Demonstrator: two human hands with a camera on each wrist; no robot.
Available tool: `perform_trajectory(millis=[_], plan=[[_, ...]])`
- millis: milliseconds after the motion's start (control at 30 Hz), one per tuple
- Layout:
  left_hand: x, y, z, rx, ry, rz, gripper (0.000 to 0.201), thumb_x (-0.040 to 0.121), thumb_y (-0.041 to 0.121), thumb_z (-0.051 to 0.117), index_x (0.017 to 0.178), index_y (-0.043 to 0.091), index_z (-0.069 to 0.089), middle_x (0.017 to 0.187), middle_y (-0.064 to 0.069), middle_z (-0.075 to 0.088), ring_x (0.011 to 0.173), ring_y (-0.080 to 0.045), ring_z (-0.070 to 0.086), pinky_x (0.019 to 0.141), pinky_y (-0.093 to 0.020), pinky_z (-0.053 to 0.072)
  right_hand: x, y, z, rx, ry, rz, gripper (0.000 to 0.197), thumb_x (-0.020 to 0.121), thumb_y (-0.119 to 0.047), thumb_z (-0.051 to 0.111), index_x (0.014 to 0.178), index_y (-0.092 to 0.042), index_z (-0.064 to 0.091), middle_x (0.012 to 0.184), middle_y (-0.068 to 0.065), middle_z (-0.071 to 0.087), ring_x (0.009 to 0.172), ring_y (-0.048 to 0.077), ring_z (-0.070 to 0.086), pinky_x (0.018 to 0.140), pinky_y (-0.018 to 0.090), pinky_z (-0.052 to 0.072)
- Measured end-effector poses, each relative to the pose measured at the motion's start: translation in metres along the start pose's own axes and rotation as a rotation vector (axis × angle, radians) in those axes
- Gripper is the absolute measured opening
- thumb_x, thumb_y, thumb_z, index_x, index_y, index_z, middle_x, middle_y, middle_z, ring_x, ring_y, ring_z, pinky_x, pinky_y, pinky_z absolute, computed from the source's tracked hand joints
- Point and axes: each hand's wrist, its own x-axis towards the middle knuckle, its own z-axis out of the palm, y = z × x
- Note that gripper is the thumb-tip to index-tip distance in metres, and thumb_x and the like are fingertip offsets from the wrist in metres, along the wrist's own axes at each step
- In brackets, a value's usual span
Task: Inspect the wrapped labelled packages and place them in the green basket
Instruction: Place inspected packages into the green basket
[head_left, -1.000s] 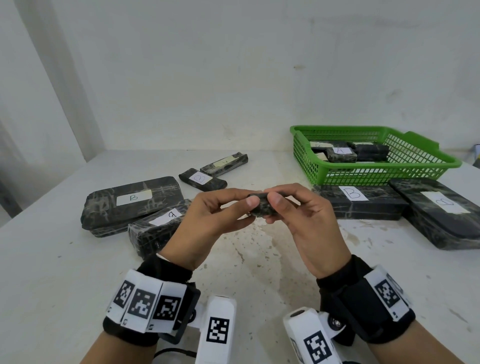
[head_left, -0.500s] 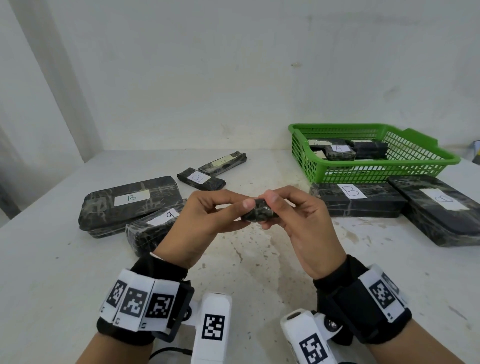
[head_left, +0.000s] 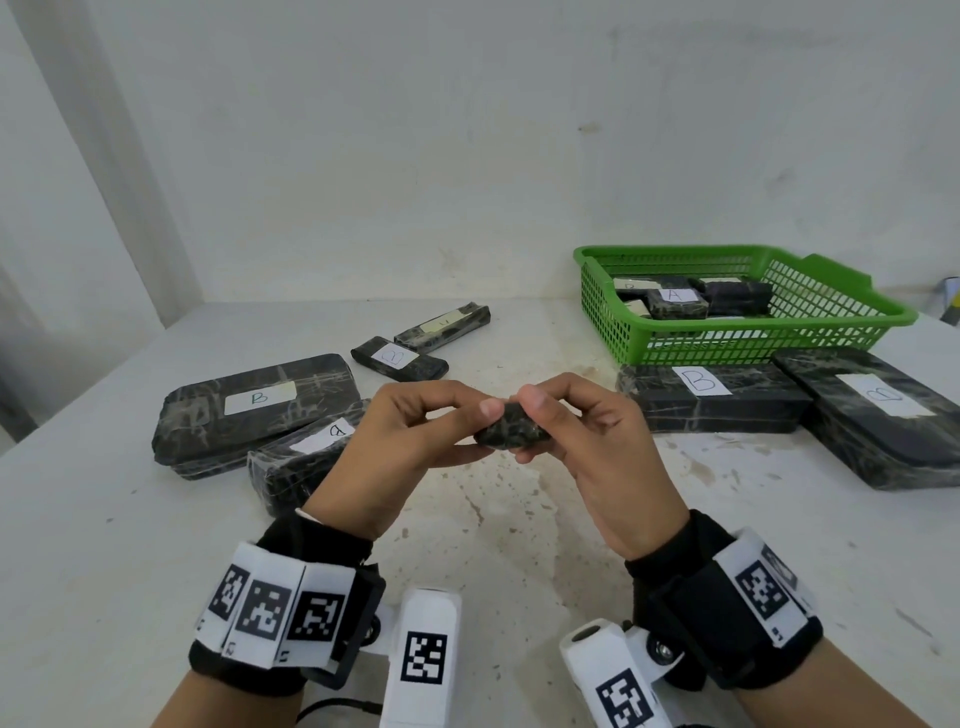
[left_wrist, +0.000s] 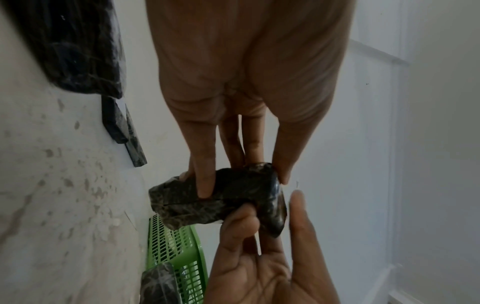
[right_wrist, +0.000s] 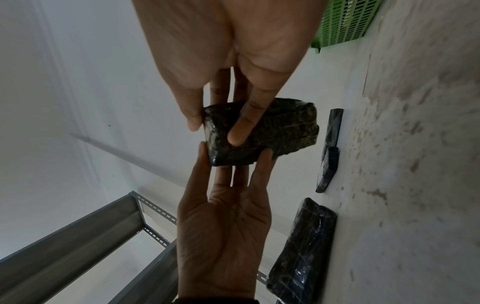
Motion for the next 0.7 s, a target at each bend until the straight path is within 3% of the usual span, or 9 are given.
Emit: perform_trajectory(millis=[100,233,333,433,567,633,700], plan=[[0.0003,0.0001,-0.0014,-0.010,-0.033,-0.007,0.036,0.078,0.034,0.074,0.089,0.000,0.074,0.090,-0.013,0.074,0.089,-0.019,0.071,0.081,-0.029,0.058,-0.0005,-0.0008,-0.0003,-0.003,-0.032,-0.012,0.028,0.084,-0.025,0.077,0.089,0.001,0.067,0.085,0.017,0.069,0.071,0.020,0.066,0.065,0.024,0.053],[-0.0006,0.0016,0.0010,0.015,-0.035,-0.002,0.029,0.084,0.022,0.072,0.090,-0.006,0.070,0.071,0.003,0.069,0.074,-0.009,0.067,0.081,-0.031,0.059,-0.0027,-0.0023,0.0007,-0.028,-0.041,-0.045,0.022,0.079,-0.016,0.069,0.089,0.003,0.068,0.082,0.016,0.068,0.071,0.016,0.066,0.062,0.023,0.053],[-0.0003,-0.0005,0.0004,0.025,-0.011,0.002,0.027,0.081,0.024,0.067,0.092,-0.001,0.072,0.091,-0.008,0.075,0.088,-0.017,0.072,0.081,-0.030,0.058,-0.0014,-0.0022,0.0005,-0.038,-0.047,-0.042,0.018,0.081,-0.014,0.071,0.088,0.002,0.067,0.085,0.014,0.070,0.075,0.016,0.067,0.063,0.025,0.054],[0.0021,-0.0004,0.0013,-0.063,0.060,-0.033,0.030,0.083,0.026,0.066,0.102,0.003,0.068,0.108,-0.008,0.071,0.103,-0.022,0.070,0.080,-0.028,0.057,0.0006,-0.0040,-0.0030,-0.027,-0.080,-0.018,0.011,0.083,-0.009,0.069,0.091,-0.004,0.065,0.091,0.009,0.068,0.081,0.016,0.067,0.066,0.024,0.053],[0.0059,0.0020,-0.0032,-0.131,0.230,-0.135,0.048,0.082,0.042,0.072,0.118,0.011,0.061,0.121,-0.007,0.062,0.109,-0.025,0.068,0.079,-0.029,0.059,0.0002,-0.0081,-0.0031,0.017,-0.138,0.055,0.035,0.077,-0.006,0.066,0.109,-0.014,0.053,0.114,0.004,0.056,0.083,0.013,0.068,0.063,0.025,0.053],[0.0064,0.0016,-0.0025,-0.108,0.217,-0.199,0.056,0.078,0.045,0.070,0.121,0.012,0.059,0.114,-0.009,0.066,0.101,-0.027,0.070,0.076,-0.032,0.060,-0.0009,-0.0088,-0.0015,0.013,-0.158,0.071,0.046,0.074,-0.005,0.068,0.114,-0.019,0.050,0.122,0.004,0.051,0.083,0.012,0.067,0.064,0.025,0.053],[0.0060,0.0004,-0.0001,-0.150,0.186,-0.201,0.056,0.076,0.033,0.068,0.124,0.007,0.057,0.101,-0.011,0.074,0.085,-0.026,0.073,0.068,-0.030,0.060,-0.0011,-0.0092,-0.0009,-0.025,-0.160,0.092,0.054,0.071,-0.006,0.070,0.118,-0.024,0.048,0.126,0.002,0.049,0.084,0.013,0.066,0.067,0.026,0.054]])
